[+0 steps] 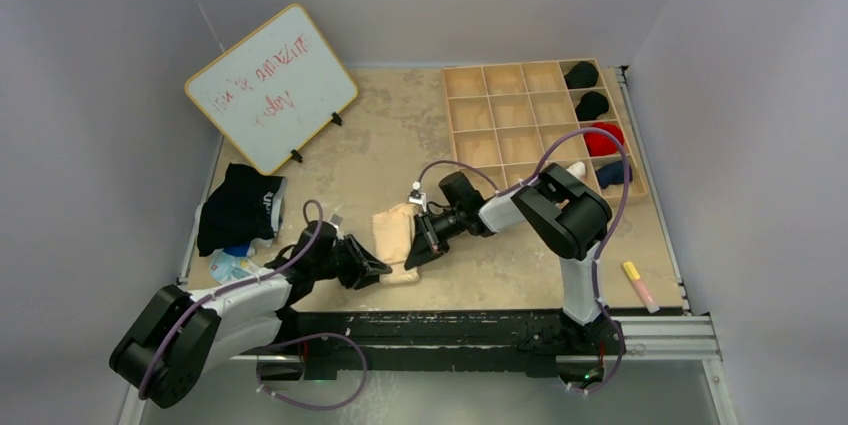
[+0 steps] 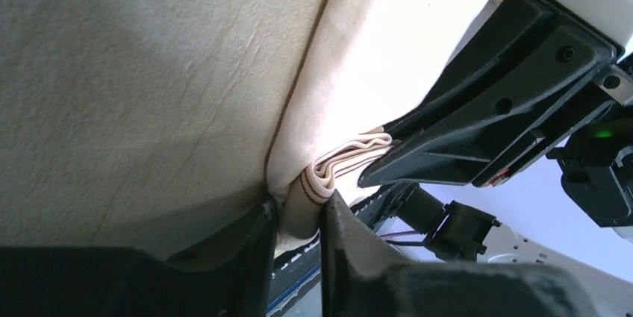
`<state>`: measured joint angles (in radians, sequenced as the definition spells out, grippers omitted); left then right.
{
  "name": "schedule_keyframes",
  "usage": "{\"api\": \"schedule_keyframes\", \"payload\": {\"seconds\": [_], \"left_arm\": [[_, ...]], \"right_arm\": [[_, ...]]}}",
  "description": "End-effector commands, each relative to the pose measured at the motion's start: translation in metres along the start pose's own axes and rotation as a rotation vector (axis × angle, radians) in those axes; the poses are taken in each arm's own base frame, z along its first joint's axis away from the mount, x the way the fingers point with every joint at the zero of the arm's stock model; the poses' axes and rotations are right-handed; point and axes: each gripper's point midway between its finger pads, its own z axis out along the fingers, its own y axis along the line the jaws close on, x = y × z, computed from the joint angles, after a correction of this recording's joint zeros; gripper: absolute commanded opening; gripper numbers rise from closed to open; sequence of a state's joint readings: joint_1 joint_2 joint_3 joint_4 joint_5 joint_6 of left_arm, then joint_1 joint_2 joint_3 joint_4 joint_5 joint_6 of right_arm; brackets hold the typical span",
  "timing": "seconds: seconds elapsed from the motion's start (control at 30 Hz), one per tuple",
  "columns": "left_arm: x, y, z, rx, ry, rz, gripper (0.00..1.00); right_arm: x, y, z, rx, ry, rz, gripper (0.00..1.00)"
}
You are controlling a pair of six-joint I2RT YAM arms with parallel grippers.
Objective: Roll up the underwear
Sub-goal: Roll the underwear to the center of the board.
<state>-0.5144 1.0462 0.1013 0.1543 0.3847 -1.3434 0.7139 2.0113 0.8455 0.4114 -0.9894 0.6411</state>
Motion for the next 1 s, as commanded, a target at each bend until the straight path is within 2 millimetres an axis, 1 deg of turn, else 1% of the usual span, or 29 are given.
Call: {"api": "schedule_keyframes", "payload": {"seconds": [0.0, 0.03, 0.13, 0.23, 0.27, 0.3, 0.33, 0.4, 0.47, 0.57, 0.6, 0.63, 0.67, 0.7, 0.73, 0.8, 0.83, 0.87, 0.9, 0.93, 0.97], "left_arm": [[-0.013, 0.051, 0.002, -0.209, -0.108, -0.031, 0.19], [-0.016, 0.049, 0.002, -0.211, -0.118, -0.027, 0.16], [-0.022, 0.033, 0.002, -0.179, -0.140, 0.003, 0.07], [-0.024, 0.021, 0.002, -0.151, -0.135, 0.027, 0.03], [-0.025, 0.016, 0.002, -0.144, -0.131, 0.039, 0.02], [-0.023, 0.020, 0.001, -0.169, -0.121, 0.038, 0.01], [-0.023, 0.019, 0.001, -0.176, -0.117, 0.043, 0.00], [-0.023, 0.017, 0.000, -0.179, -0.113, 0.052, 0.00], [-0.022, 0.013, -0.001, -0.172, -0.104, 0.060, 0.00], [-0.020, 0.007, -0.002, -0.162, -0.087, 0.084, 0.00], [-0.020, 0.005, -0.002, -0.163, -0.080, 0.094, 0.00], [-0.021, 0.002, -0.002, -0.164, -0.077, 0.102, 0.00], [-0.021, 0.000, -0.003, -0.164, -0.073, 0.111, 0.00], [-0.021, -0.001, -0.003, -0.164, -0.070, 0.118, 0.00], [-0.020, -0.003, -0.003, -0.162, -0.067, 0.123, 0.00], [-0.021, -0.005, -0.003, -0.162, -0.065, 0.128, 0.00], [-0.021, -0.005, -0.003, -0.166, -0.065, 0.128, 0.00], [-0.021, -0.005, -0.004, -0.173, -0.062, 0.128, 0.00], [-0.021, -0.005, -0.004, -0.185, -0.060, 0.129, 0.00], [-0.021, -0.004, -0.005, -0.198, -0.059, 0.129, 0.00], [-0.022, -0.002, -0.006, -0.210, -0.059, 0.128, 0.00]], "right_arm": [[0.004, -0.028, -0.001, 0.121, -0.003, -0.039, 0.08], [0.001, -0.026, -0.003, 0.131, -0.006, -0.074, 0.09], [-0.009, -0.013, -0.012, 0.147, -0.032, -0.194, 0.16], [-0.018, -0.002, -0.020, 0.171, -0.058, -0.309, 0.27], [-0.020, 0.002, -0.023, 0.175, -0.067, -0.337, 0.32], [-0.022, 0.005, -0.027, 0.189, -0.080, -0.361, 0.37], [-0.026, 0.007, -0.031, 0.208, -0.098, -0.401, 0.42], [-0.034, 0.010, -0.040, 0.255, -0.142, -0.485, 0.47], [-0.048, 0.017, -0.052, 0.306, -0.223, -0.638, 0.52], [-0.070, 0.044, -0.077, 0.358, -0.410, -0.908, 0.55], [-0.078, 0.054, -0.089, 0.389, -0.484, -0.971, 0.61], [-0.083, 0.063, -0.100, 0.413, -0.557, -0.988, 0.72], [-0.092, 0.068, -0.110, 0.436, -0.641, -0.925, 0.85], [-0.097, 0.066, -0.116, 0.463, -0.680, -0.868, 0.97], [-0.102, 0.066, -0.115, 0.458, -0.676, -0.878, 0.99], [-0.108, 0.064, -0.099, 0.409, -0.585, -0.894, 0.99], [-0.111, 0.059, -0.094, 0.415, -0.548, -0.894, 0.99], [-0.114, 0.058, -0.092, 0.417, -0.552, -0.931, 0.99], [-0.112, 0.062, -0.088, 0.400, -0.583, -1.009, 0.99], [-0.108, 0.069, -0.086, 0.401, -0.619, -1.130, 0.99], [-0.100, 0.074, -0.082, 0.403, -0.644, -1.270, 0.98]]}}
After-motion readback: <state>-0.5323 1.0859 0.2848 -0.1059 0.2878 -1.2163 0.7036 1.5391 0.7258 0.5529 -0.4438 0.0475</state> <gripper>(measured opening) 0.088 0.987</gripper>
